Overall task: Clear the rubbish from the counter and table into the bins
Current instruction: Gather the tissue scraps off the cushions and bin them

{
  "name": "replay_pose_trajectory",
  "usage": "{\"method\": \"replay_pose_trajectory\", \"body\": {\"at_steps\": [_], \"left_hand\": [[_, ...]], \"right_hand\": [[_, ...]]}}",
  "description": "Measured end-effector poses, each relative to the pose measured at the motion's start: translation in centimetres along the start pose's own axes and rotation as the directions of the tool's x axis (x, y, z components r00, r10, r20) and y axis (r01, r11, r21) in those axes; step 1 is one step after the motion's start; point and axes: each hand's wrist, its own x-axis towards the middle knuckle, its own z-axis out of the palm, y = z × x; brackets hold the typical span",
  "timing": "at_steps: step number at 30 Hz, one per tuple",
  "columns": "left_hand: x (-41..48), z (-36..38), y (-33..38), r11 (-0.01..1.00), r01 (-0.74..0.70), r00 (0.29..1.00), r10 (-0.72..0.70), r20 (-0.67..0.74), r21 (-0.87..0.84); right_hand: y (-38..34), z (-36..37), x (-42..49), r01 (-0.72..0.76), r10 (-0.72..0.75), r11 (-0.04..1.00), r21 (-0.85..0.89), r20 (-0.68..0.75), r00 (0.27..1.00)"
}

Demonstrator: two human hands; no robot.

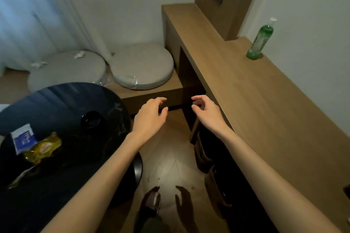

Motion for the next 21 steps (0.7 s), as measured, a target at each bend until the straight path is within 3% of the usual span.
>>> {"method": "replay_pose_trajectory", "body": {"at_steps": [9,21], "left_hand": [[4.1,-6.3,-3.8,0.996,0.083,0.986,-0.084,-0.143,-0.013],[18.1,-9.8,-11.5,0.972,0.23,0.953,-0.235,-0.189,-0.05]], "right_hand": [[-6.6,3.0,6.9,0.168,-0.167,0.986,-0.003,0.104,0.981],[-13.3,9.2,23.1,0.3,-0.277,0.953,-0.055,0.256,0.926]]}}
